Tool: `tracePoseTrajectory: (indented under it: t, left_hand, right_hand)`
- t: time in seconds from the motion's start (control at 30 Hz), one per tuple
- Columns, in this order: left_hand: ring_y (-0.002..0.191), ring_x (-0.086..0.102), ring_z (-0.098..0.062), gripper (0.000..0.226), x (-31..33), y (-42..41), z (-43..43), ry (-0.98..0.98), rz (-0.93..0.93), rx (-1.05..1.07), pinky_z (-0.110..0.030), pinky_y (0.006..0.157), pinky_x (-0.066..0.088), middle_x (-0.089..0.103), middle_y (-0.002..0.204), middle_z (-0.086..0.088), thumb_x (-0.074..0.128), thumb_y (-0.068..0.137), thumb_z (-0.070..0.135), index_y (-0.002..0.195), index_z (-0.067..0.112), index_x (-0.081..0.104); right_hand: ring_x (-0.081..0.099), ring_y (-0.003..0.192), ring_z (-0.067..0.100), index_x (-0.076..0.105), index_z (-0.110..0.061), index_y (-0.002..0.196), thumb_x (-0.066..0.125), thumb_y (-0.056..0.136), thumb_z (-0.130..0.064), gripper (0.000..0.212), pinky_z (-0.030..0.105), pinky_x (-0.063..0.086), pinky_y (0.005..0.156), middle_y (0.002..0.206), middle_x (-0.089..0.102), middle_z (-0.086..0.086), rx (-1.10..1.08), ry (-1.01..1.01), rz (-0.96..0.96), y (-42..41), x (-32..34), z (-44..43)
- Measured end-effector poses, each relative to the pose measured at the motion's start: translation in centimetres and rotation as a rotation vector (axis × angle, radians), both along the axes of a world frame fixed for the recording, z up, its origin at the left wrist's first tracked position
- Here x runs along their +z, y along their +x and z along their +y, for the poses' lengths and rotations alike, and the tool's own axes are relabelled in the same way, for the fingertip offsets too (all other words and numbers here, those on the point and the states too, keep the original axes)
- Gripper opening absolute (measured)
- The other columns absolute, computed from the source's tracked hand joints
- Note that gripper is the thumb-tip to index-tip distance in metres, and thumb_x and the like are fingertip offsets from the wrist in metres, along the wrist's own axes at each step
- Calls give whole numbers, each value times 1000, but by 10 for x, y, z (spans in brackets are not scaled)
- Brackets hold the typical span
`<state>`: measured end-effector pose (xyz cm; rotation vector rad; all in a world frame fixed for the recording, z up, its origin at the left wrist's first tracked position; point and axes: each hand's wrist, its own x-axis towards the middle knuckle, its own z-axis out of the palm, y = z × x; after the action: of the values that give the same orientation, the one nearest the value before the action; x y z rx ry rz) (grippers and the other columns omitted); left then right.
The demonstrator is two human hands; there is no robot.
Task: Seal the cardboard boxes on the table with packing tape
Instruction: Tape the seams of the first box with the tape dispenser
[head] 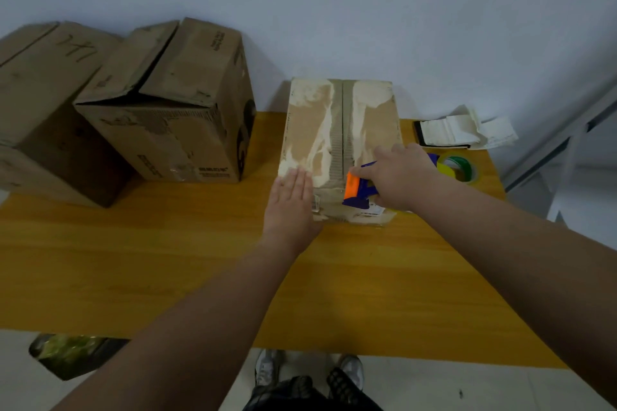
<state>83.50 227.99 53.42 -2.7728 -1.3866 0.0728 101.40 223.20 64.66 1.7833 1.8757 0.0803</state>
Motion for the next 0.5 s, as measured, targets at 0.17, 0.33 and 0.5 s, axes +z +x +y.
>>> tracePoseTrajectory:
  t: [0.17, 0.33, 0.5]
  left_hand:
    - [144, -9, -16, 81, 6, -3, 4, -48, -43, -202, -38, 114, -8, -6, 159, 0, 47, 93, 41, 149, 22, -9]
    - [144, -10, -14, 76, 9, -34, 16, 24, 28, -175, -40, 114, -10, -7, 158, 0, 42, 96, 41, 149, 20, -9]
    - [143, -13, -15, 78, 5, 1, -2, -65, -74, -149, -35, 113, -12, -9, 158, -1, 42, 95, 44, 149, 20, -9]
  right_hand:
    - [52, 107, 29, 26, -39, 143, 51, 91, -51, 59, 40, 43, 82, 124, 48, 8, 14, 12, -2, 0, -1, 0]
    - [51, 109, 30, 21, -37, 146, 50, 93, -48, 62, 40, 42, 82, 126, 47, 10, 18, 32, -8, -4, -4, -1]
    - [51, 110, 32, 21, -35, 147, 51, 93, -45, 62, 40, 42, 82, 126, 47, 11, -6, 80, -20, -8, -7, -1]
